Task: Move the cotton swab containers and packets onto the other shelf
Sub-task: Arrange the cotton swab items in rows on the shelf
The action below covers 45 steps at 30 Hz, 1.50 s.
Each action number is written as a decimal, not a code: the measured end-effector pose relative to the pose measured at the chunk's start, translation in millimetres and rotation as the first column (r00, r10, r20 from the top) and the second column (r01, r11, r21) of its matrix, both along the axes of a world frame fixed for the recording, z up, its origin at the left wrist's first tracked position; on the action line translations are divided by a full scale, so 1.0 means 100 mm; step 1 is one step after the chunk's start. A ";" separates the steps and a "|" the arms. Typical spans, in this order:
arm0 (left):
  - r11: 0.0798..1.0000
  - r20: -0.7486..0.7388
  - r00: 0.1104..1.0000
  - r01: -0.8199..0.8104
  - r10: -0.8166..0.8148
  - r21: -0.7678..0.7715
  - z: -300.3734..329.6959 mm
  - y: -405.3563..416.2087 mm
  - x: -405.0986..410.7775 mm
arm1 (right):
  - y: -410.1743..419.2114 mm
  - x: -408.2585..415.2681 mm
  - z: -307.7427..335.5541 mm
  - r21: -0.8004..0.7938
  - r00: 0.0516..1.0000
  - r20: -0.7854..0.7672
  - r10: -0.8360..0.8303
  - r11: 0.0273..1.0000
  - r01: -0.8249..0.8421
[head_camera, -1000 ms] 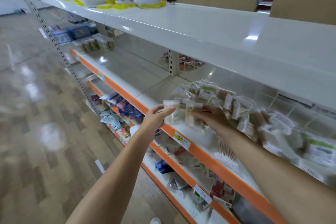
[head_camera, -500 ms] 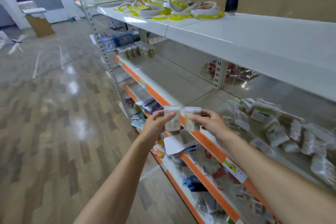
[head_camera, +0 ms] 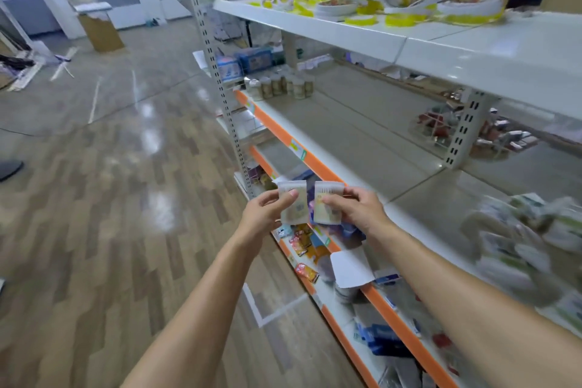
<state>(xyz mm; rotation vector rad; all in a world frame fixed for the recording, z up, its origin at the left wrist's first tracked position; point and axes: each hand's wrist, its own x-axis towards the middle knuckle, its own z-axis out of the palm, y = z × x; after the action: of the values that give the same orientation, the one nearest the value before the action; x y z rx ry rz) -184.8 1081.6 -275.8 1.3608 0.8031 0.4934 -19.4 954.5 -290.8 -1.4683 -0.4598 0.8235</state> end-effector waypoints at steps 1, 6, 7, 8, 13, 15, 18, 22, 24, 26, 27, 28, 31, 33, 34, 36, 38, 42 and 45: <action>1.000 0.002 1.000 -0.014 0.014 -0.004 -0.02 0.10 -0.02 | 0.12 -0.01 0.00 0.002 1.000 -0.013 0.008 1.000 -0.008; 0.998 0.010 0.998 -0.059 0.059 0.011 -0.08 0.62 -0.02 | 0.75 0.00 -0.05 0.012 0.998 0.050 0.040 0.999 -0.041; 0.998 0.007 0.998 -0.064 0.064 0.016 -0.08 0.73 0.00 | 0.87 0.02 -0.06 0.021 0.997 0.056 0.046 0.999 -0.047; 0.997 0.003 0.997 -0.072 0.072 0.022 -0.09 0.86 0.02 | 1.01 0.06 -0.07 0.027 0.997 0.058 0.055 0.998 -0.057; 0.994 -0.016 0.995 -0.095 0.096 0.049 -0.09 1.54 0.24 | 1.73 0.34 -0.11 0.032 0.993 0.069 0.096 0.995 -0.098; 0.994 -0.015 0.995 -0.095 0.096 0.050 -0.06 1.80 0.35 | 2.00 0.46 -0.09 0.024 0.991 0.092 0.100 0.994 -0.102; 0.991 -0.019 0.993 -0.112 0.114 0.077 0.00 2.20 0.53 | 2.39 0.64 -0.02 0.008 0.990 0.077 0.119 0.993 -0.120; 0.989 -0.013 0.994 -0.109 0.111 0.102 0.03 2.67 0.79 | 2.84 0.85 0.07 -0.011 0.989 0.099 0.110 0.994 -0.109; 0.988 -0.007 0.994 -0.106 0.108 0.110 0.03 2.87 0.90 | 3.01 0.94 0.07 -0.016 0.989 0.107 0.102 0.995 -0.100; 0.989 -0.001 0.994 -0.112 0.112 0.101 0.01 3.07 1.01 | 3.19 1.03 0.07 -0.022 0.991 0.110 0.083 0.996 -0.081; 0.990 -0.007 0.994 -0.105 0.106 0.099 -0.01 3.18 1.06 | 3.28 1.07 0.06 -0.023 0.992 0.106 0.069 0.997 -0.067; 0.991 -0.011 0.996 -0.092 0.094 0.098 -0.03 3.29 1.10 | 3.37 1.10 0.05 -0.022 0.993 0.099 0.057 0.998 -0.055; 0.995 -0.016 0.999 -0.036 0.037 0.093 -0.08 3.63 1.22 | 3.65 1.17 0.04 -0.006 0.998 0.062 0.003 1.000 -0.003; 0.995 -0.044 0.999 0.017 -0.012 0.101 -0.10 3.90 1.32 | 3.87 1.22 0.01 0.002 0.998 0.048 -0.044 0.999 0.044; 0.994 -0.055 0.998 0.034 -0.028 0.100 -0.11 4.05 1.38 | 3.99 1.24 -0.01 0.008 0.997 0.039 -0.064 0.998 0.063; 0.992 -0.069 0.996 0.068 -0.061 0.106 -0.14 4.35 1.51 | 4.22 1.29 -0.04 0.021 0.993 0.025 -0.114 0.993 0.113; 0.985 -0.087 0.990 0.120 -0.110 0.121 -0.14 4.63 1.64 | 4.44 1.34 -0.06 0.024 0.985 0.030 -0.171 0.985 0.171; 0.964 -0.114 0.974 0.214 -0.197 0.157 -0.13 5.15 1.85 | 4.80 1.43 -0.08 0.018 0.954 0.021 -0.300 0.954 0.300; 0.934 -0.103 0.953 0.301 -0.286 0.192 -0.12 5.45 2.00 | 4.99 1.50 -0.09 0.007 0.925 0.039 -0.379 0.926 0.379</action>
<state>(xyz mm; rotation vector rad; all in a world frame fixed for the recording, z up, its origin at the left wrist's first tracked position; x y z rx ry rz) 15.7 1627.0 -287.5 1.6683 0.6042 0.2968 130.2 1453.6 -300.1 -1.5136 -0.1927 0.4857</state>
